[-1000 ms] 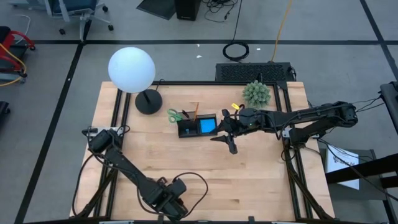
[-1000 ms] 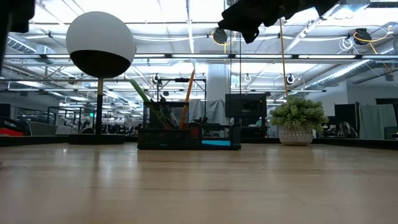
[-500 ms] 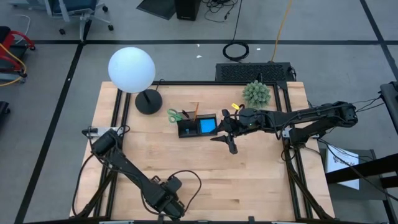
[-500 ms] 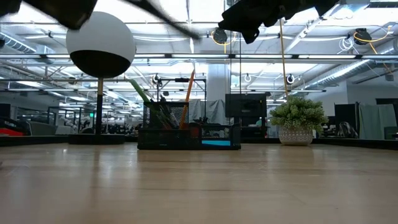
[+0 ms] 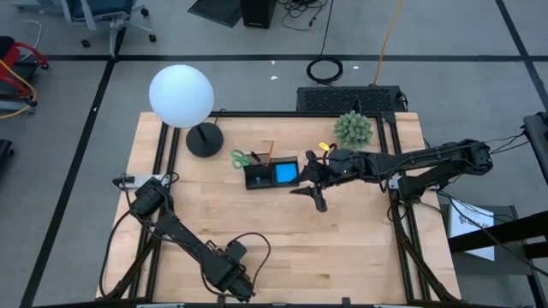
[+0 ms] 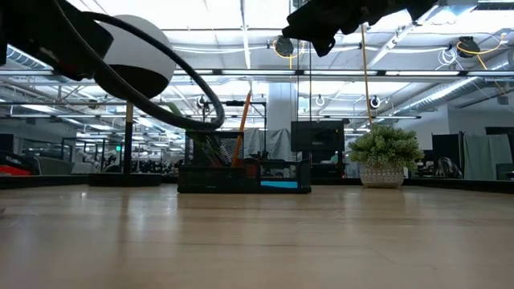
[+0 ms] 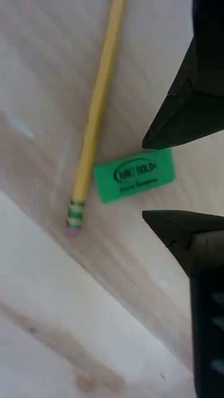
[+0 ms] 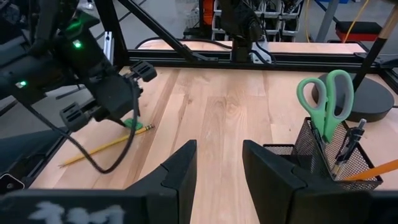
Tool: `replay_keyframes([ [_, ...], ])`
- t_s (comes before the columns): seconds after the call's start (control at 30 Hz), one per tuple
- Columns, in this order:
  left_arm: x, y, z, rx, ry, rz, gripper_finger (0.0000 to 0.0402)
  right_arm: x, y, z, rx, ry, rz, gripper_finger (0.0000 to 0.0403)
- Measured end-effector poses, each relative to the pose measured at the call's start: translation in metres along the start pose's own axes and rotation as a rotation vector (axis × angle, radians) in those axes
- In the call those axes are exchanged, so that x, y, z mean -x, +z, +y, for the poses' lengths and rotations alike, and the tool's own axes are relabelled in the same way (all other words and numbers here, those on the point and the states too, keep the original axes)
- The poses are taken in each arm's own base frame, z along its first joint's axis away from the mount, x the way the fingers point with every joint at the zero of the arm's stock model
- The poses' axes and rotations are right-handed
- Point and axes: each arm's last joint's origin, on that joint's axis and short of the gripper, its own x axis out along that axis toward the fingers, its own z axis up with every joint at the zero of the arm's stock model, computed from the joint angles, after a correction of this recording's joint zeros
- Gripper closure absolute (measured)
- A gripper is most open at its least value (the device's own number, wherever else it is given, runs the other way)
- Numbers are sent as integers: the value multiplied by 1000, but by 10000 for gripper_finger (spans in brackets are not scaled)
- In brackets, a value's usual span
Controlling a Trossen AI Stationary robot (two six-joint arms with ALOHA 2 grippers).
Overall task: Pick and place office supplies into organizer
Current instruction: Put the green eraser into the black desk organizer
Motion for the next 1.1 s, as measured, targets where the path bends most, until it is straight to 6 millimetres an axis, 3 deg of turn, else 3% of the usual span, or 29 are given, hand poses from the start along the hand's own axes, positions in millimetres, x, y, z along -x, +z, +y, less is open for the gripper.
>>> replay_keyframes([
  [0.37,-22,3,-1,19,-91,43,236,0,0,0,1,0,-2,284],
  [0.63,-23,6,0,-1,-101,43,239,0,0,0,2,-1,-2,284],
  [1.1,-20,7,0,-43,-122,6,370,0,0,0,2,-2,-2,284],
])
